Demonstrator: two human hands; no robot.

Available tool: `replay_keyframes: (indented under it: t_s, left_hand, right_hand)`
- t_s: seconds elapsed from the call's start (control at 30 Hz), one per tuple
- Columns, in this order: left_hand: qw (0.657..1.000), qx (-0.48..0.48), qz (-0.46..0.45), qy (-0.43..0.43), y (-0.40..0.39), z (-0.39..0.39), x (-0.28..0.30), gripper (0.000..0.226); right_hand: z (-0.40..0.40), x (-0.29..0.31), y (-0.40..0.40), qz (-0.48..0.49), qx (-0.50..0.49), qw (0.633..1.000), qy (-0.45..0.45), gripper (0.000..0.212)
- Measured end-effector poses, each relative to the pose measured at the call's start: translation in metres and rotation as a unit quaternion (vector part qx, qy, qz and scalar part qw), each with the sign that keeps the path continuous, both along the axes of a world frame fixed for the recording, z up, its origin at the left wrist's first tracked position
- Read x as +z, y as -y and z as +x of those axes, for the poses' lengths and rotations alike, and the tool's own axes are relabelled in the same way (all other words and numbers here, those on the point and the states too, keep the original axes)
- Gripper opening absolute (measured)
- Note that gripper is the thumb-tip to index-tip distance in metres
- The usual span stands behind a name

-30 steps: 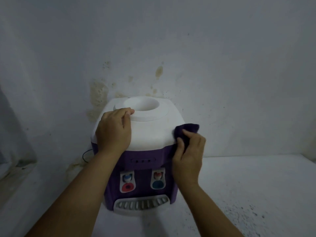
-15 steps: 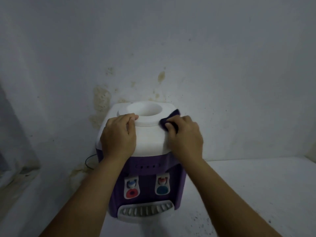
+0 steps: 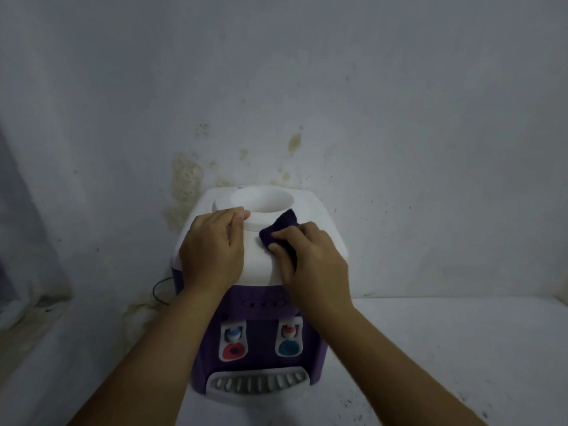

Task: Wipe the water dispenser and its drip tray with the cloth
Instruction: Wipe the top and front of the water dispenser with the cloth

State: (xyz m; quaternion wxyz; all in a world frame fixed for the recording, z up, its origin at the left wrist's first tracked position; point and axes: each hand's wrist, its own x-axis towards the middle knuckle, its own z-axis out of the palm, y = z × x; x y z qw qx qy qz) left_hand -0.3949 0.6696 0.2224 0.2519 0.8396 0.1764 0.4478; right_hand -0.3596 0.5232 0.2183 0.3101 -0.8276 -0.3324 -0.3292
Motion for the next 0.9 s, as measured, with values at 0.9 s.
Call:
replay_keyframes:
  t_s: [0.9]
  left_hand:
    - [0.991, 0.026, 0.029, -0.128, 0.024, 0.047, 0.028, 0.022]
  right_hand:
    - [0.087, 0.020, 0.053, 0.070, -0.005, 0.975, -0.212, 0.021]
